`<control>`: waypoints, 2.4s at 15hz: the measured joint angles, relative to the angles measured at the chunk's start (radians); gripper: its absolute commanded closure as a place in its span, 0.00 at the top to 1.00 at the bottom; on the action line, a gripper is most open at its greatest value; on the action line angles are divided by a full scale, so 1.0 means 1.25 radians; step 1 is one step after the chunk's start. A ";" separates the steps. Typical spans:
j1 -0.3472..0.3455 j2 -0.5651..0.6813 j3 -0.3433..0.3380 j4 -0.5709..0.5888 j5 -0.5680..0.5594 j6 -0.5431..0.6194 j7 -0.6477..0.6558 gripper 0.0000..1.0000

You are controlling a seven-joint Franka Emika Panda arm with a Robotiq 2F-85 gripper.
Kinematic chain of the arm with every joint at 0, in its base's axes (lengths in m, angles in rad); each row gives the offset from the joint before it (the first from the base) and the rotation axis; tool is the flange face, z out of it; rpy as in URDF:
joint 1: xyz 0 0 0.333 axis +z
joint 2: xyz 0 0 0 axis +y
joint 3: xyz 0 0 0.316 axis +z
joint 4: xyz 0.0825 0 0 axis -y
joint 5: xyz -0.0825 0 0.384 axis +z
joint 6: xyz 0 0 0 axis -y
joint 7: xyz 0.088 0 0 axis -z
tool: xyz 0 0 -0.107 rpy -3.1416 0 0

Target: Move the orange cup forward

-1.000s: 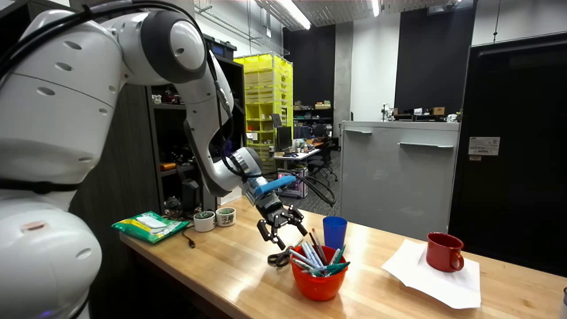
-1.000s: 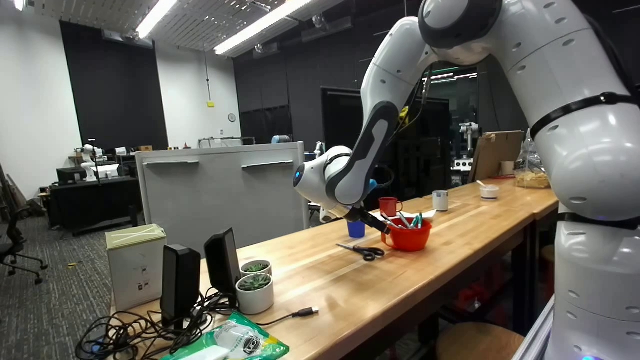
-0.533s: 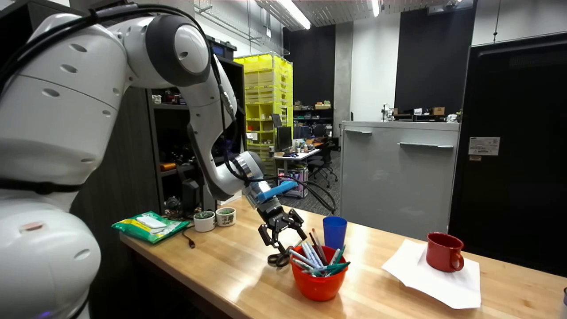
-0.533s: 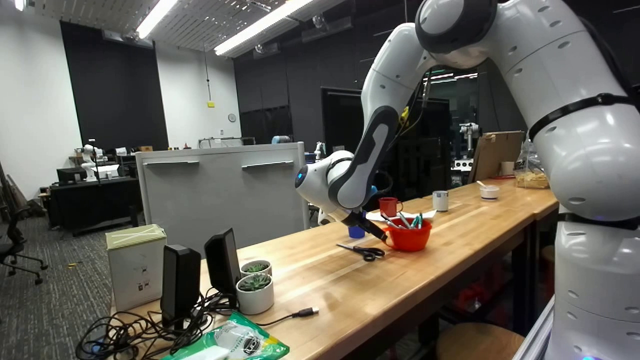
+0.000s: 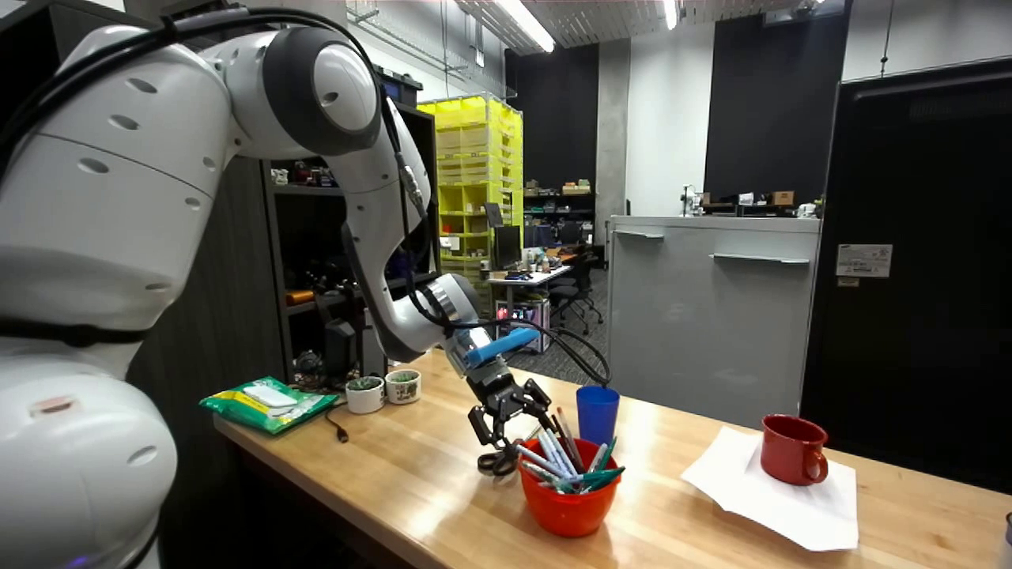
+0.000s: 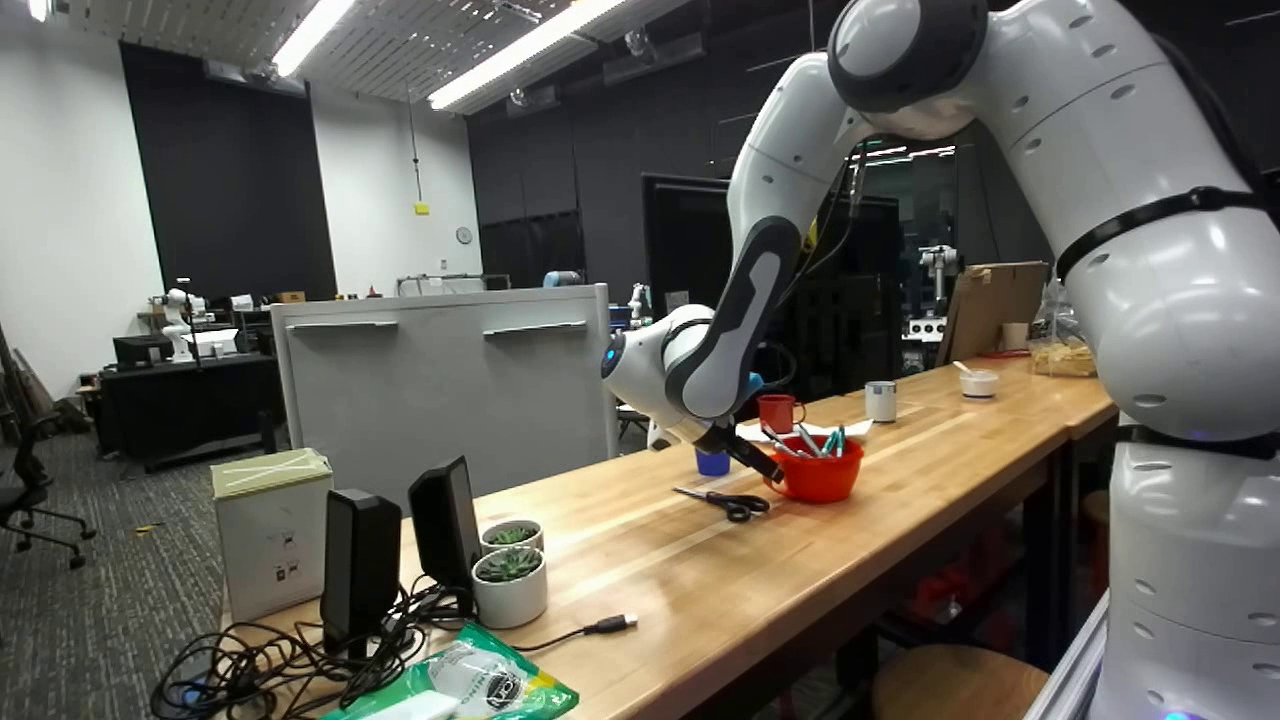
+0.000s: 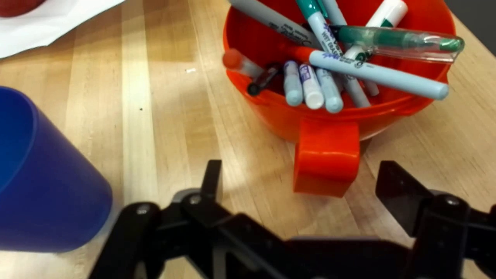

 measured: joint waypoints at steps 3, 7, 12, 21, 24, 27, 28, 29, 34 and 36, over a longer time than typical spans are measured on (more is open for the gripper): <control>-0.010 0.001 -0.005 -0.002 0.000 0.000 0.000 1.00; -0.016 0.001 -0.008 -0.009 0.000 0.000 0.000 0.74; -0.017 0.001 -0.008 -0.021 0.000 0.001 0.000 0.36; -0.018 0.001 -0.008 -0.026 0.000 0.000 0.000 0.09; -0.018 -0.001 -0.008 -0.026 0.000 0.002 0.000 0.09; -0.017 -0.007 -0.005 -0.026 0.000 0.007 -0.001 0.09; -0.017 -0.012 -0.003 -0.025 0.000 0.008 -0.001 0.09; -0.015 -0.019 0.000 -0.025 0.000 0.008 -0.003 0.09; 0.006 -0.064 0.016 -0.015 0.000 -0.001 -0.031 0.09; 0.020 -0.074 0.024 -0.005 0.000 -0.012 -0.046 0.09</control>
